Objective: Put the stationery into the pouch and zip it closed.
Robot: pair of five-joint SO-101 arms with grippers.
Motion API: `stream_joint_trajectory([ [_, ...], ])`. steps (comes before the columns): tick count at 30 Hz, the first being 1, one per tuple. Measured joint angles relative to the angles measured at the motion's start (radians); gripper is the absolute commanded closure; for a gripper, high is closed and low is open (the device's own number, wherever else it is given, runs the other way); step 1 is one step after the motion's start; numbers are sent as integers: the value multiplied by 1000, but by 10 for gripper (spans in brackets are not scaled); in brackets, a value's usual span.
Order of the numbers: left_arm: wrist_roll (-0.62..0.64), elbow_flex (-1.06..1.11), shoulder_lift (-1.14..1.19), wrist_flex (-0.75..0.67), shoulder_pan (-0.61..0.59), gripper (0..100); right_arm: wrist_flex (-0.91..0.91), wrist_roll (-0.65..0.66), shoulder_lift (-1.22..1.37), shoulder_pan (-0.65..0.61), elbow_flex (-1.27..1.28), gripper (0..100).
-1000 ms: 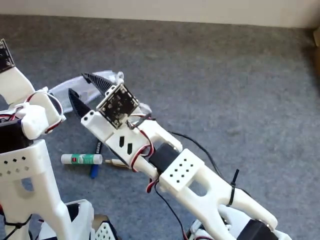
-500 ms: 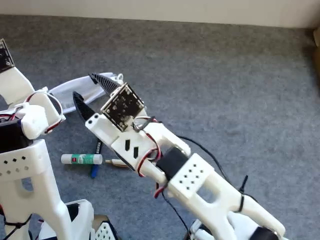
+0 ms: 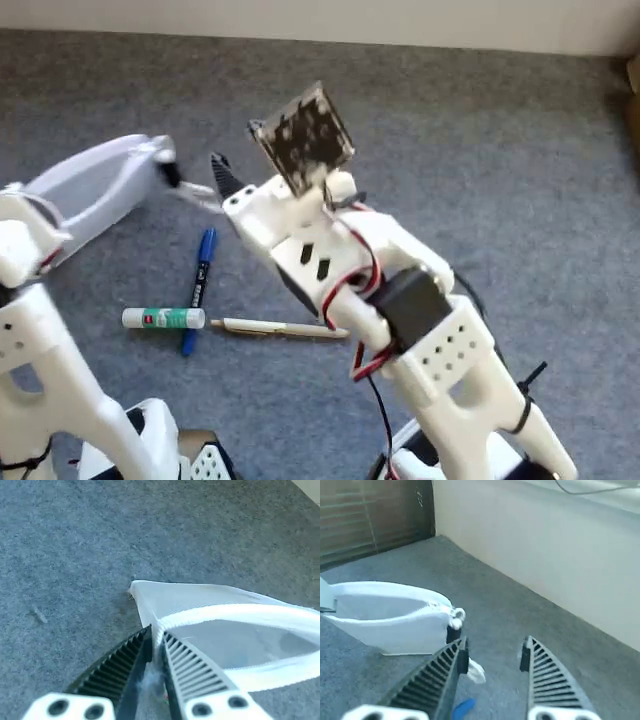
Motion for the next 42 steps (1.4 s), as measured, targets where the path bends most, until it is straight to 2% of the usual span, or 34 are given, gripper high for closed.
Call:
stream_joint_trajectory([
  [4,0,0,0,0,-17,993,195,-15,150,14,-167,837],
  [10,0,0,0,0,-17,993,496,-155,348,14,-358,837],
  [15,0,0,0,0,-25,993,626,-175,367,14,-404,836],
  [22,0,0,0,0,-104,993,569,-175,397,8,-292,832],
  [28,0,0,0,0,-167,993,384,-175,446,-137,-98,831],
  [32,0,0,0,0,-212,993,296,-91,528,-216,-54,831],
  [42,0,0,0,0,-256,993,242,-49,764,-315,-75,831],
])
